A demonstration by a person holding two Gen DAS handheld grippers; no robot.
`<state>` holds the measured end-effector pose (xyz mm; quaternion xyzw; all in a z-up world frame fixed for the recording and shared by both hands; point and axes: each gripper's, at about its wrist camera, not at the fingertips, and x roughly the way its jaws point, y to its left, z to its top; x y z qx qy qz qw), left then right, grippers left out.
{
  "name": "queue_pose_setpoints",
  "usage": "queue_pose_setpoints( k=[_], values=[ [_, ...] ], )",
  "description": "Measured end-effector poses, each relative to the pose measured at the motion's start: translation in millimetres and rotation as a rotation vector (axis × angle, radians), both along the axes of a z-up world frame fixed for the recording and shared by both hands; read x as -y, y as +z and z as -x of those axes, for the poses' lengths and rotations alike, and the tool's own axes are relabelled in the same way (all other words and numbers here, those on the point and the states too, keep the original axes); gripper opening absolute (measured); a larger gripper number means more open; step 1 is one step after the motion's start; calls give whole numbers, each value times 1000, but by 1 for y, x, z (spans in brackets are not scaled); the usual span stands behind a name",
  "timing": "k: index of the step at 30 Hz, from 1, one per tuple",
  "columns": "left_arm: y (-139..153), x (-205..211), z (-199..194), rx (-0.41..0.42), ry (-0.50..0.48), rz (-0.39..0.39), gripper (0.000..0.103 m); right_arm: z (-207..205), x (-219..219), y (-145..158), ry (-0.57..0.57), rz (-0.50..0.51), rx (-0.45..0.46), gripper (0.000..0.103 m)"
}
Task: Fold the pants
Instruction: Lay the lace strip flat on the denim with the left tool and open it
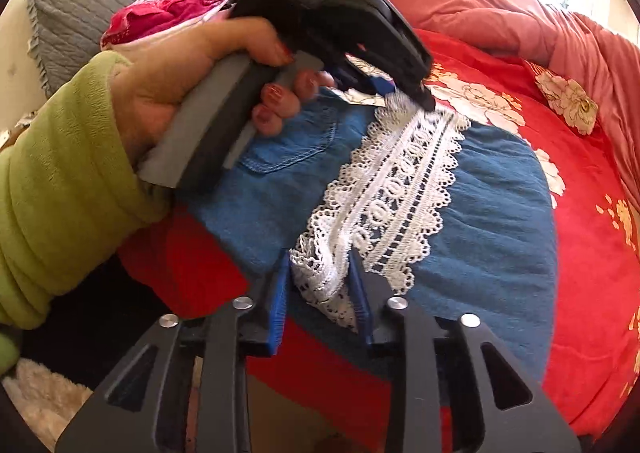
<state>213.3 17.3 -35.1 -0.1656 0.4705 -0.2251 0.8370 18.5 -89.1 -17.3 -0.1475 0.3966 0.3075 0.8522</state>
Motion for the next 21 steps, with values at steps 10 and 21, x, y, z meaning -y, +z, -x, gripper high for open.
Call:
queue_pose_setpoints(
  k=[10,21],
  values=[
    [9,9,5,69,2,-110,26,-1,29,27,-8,-180,-63,41],
    [37,3,39,166,23,-140,28,-17,98,35,-270,-127,-16,41]
  ],
)
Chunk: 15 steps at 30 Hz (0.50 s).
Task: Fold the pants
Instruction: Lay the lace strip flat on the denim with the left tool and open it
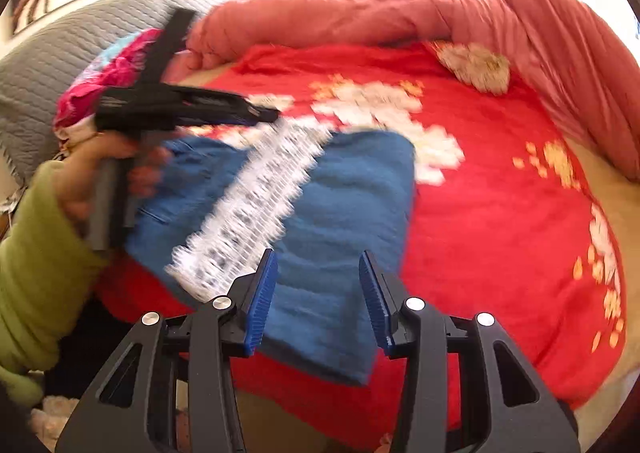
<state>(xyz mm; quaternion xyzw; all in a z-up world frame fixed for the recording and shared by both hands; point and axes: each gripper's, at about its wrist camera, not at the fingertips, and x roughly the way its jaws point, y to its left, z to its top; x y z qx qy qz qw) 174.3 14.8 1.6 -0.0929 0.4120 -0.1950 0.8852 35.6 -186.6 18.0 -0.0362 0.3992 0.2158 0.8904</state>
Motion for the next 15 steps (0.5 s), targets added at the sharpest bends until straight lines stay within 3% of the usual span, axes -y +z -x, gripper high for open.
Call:
queue_pose_setpoints(
  k=[4,7,12,15],
  values=[
    [7,17,28,15,-61,27,28,1,-6,-25,25,40,-77,42],
    [7,37,52,45,-109,-11,29,11,-7,-34,24,41,-89,43],
    [-20,60,76,19,-114,-140,29,16,0,-36,22,-2,-100,44],
    [-27,58,80,10,-101,-135,29,17,1,-36,25,-5,-95,44]
  ],
)
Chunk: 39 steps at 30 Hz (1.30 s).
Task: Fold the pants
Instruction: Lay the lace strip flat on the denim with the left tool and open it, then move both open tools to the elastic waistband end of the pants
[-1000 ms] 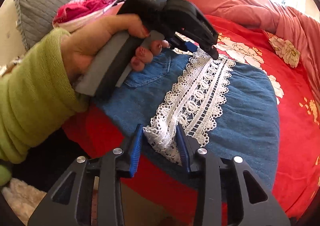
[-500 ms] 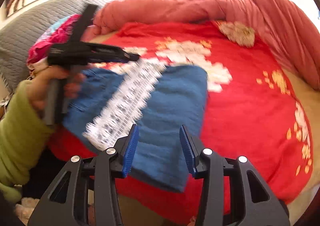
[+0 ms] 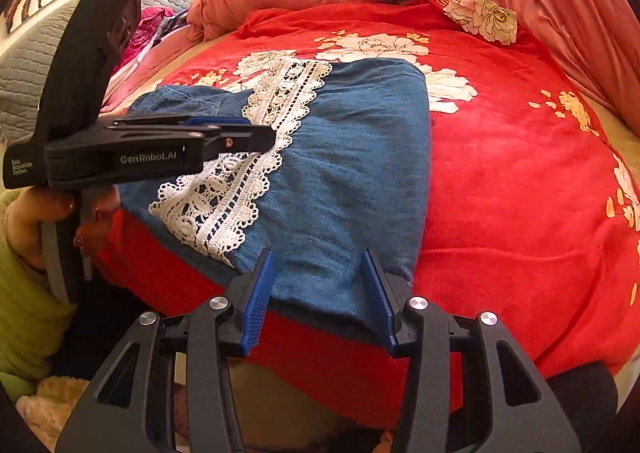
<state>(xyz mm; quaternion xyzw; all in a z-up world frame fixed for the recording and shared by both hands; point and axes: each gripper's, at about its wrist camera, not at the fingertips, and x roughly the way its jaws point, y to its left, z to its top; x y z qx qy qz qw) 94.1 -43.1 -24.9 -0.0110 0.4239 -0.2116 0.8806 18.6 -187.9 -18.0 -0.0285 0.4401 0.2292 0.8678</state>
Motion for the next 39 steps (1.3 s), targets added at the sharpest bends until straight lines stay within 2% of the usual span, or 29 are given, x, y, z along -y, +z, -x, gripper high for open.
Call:
queue_pose_setpoints(
  k=[3,7,8,9,10,16,18,21,23,25,27,31,34,39],
  values=[
    [-2,-8,2,-13,17,46,29,-1,1,0,0,-7,1,44],
    [-2,-11,9,-17,45,56,31,1,0,0,-2,-4,5,44],
    [-1,-11,10,-20,45,57,37,0,0,0,-4,-5,3,46],
    [1,-13,12,-33,44,68,51,0,1,2,-6,-14,-1,48],
    [2,-15,13,-39,49,82,54,2,2,4,-9,-24,-2,50],
    [18,-26,31,-22,85,106,56,12,6,13,-22,-51,9,55],
    [24,-29,37,-6,104,94,61,14,8,18,-30,-61,19,62],
    [32,-34,43,10,126,81,65,18,10,26,-40,-68,38,64],
    [37,-38,48,15,139,83,68,22,10,29,-45,-67,48,69],
    [40,-42,52,23,148,81,70,25,11,34,-51,-72,60,70],
    [44,-46,58,34,158,80,73,25,11,37,-57,-71,69,77],
    [52,-55,66,62,180,65,82,24,9,46,-62,-79,88,78],
    [57,-65,73,82,204,50,84,23,4,53,-63,-82,103,85],
    [63,-87,82,110,258,31,86,14,-10,61,-50,-79,113,88]
  ],
)
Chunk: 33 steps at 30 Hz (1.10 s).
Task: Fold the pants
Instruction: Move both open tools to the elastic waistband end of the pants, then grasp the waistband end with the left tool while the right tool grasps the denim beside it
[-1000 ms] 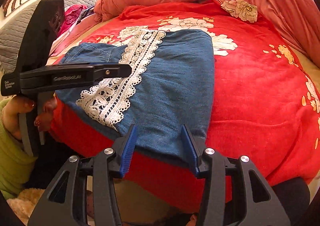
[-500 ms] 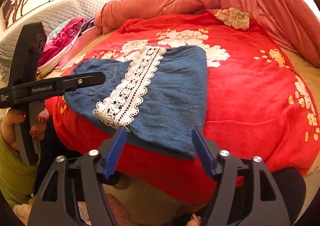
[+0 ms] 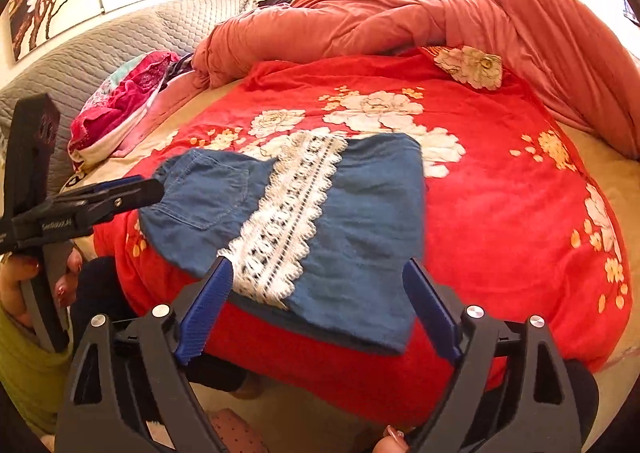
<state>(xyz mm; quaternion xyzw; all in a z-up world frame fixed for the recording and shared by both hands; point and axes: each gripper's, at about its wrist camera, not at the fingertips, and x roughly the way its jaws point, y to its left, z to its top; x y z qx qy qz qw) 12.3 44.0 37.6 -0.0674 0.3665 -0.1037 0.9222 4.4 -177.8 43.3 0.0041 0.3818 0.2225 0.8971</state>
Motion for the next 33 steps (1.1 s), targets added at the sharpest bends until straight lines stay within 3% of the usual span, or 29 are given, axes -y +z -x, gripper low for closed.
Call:
queue_pose_setpoints(
  k=[7,9,22,26,27,30,33],
  values=[
    [-5,-37,7,-7,71,19,88,-16,-30,14,44,22,24,88],
    [-9,-48,9,-14,94,28,89,-20,-41,18,60,32,38,95],
    [-35,-115,14,-83,243,82,89,-56,-117,32,218,61,40,96],
    [-48,-123,13,-115,245,147,89,-74,-143,32,283,78,27,96],
    [-51,-124,12,-120,242,175,87,-81,-151,31,302,88,17,96],
    [-58,-123,7,-136,233,248,63,-94,-169,27,345,113,-4,96],
    [-64,-123,0,-132,228,300,52,-110,-188,21,397,143,-30,96]
  ],
)
